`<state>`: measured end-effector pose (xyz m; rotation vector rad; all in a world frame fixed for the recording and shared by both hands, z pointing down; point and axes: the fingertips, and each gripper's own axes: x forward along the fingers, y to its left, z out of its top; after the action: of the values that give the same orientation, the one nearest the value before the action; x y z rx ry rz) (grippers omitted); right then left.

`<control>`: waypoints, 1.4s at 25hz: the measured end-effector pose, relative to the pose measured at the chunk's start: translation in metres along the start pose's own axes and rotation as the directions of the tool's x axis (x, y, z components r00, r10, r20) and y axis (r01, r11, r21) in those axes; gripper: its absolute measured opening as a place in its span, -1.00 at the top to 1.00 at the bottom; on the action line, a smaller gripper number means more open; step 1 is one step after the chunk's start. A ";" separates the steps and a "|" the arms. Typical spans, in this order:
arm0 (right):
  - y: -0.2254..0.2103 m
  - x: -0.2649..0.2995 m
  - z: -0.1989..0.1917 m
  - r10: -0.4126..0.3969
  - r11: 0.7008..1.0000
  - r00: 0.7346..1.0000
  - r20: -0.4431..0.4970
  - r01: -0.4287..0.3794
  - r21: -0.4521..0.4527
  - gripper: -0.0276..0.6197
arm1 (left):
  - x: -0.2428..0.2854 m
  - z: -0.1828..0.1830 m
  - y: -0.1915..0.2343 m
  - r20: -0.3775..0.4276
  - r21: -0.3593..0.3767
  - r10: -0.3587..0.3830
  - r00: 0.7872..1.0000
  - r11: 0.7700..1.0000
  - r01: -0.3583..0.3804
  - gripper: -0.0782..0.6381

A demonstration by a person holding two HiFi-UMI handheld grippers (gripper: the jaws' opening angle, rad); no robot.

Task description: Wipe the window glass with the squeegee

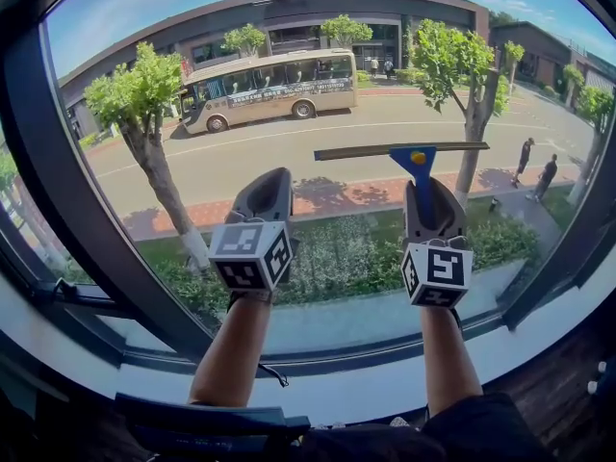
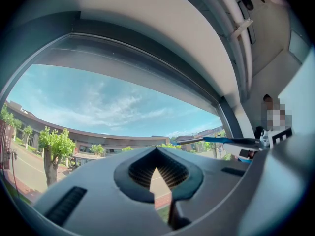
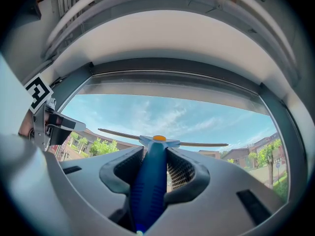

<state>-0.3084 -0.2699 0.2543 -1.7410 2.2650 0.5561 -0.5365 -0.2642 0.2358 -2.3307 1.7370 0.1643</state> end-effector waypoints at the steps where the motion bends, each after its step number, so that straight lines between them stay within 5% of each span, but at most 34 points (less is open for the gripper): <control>1: -0.001 -0.001 -0.003 0.000 1.000 1.000 -0.003 0.000 0.000 0.47 | 0.000 -0.002 -0.001 -0.003 -0.001 0.000 1.000 1.000 0.000 0.78; 35: 0.009 -0.027 -0.056 0.009 1.000 0.996 -0.084 -0.007 0.019 0.47 | -0.005 -0.056 -0.009 -0.062 -0.087 -0.013 0.998 0.996 0.007 0.78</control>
<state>-0.3076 -0.2683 0.3174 -1.7794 2.3268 0.4697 -0.5316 -0.2710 0.2919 -2.4302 1.7808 0.1704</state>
